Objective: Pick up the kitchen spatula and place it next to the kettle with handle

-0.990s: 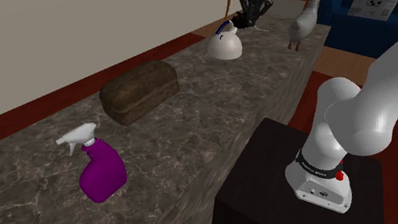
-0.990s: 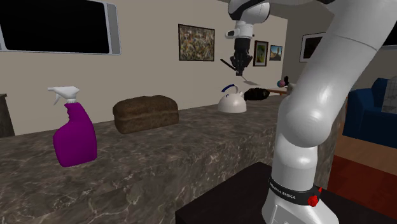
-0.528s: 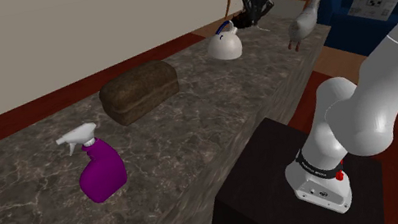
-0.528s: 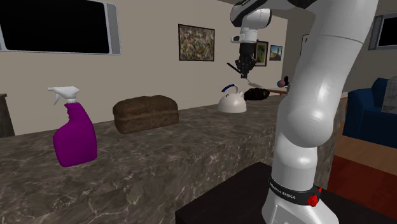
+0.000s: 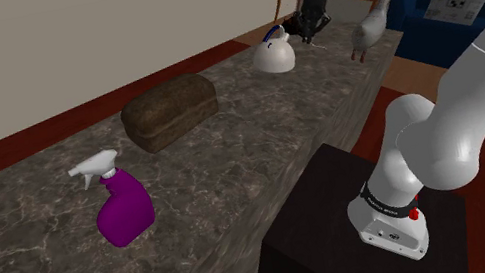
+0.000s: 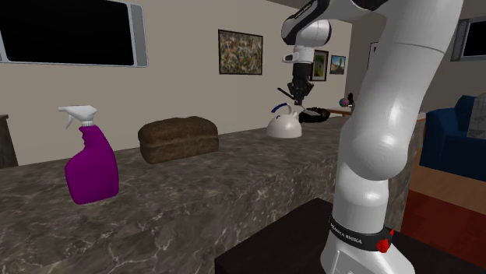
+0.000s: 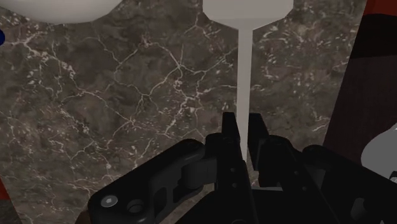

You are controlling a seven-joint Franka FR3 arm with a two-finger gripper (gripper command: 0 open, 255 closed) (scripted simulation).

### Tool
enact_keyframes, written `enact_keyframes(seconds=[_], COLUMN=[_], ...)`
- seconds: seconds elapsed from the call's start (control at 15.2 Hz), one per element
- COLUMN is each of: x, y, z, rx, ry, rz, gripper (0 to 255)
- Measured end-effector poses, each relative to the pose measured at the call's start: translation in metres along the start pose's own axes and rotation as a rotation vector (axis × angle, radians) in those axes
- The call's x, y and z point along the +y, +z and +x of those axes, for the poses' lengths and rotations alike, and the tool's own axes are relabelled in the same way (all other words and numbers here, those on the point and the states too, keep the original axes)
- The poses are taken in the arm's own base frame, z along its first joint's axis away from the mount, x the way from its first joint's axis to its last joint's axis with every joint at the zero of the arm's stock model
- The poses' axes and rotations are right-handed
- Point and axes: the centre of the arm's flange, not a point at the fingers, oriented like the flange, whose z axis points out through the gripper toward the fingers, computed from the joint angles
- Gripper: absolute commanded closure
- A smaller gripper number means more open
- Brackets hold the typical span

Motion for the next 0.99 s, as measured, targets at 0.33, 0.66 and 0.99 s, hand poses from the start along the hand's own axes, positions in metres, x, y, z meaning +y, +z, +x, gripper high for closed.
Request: enact_keyframes(seconds=[0.33, 0.66, 0.99], x=[0.001, -0.001, 0.000], y=[0.025, 0.052, 0.078], z=[0.000, -0.002, -0.005], rx=[0.000, 0.000, -0.001], ry=[0.000, 0.000, 0.000], rz=[0.000, 0.000, 0.000], gripper=[255, 255, 255])
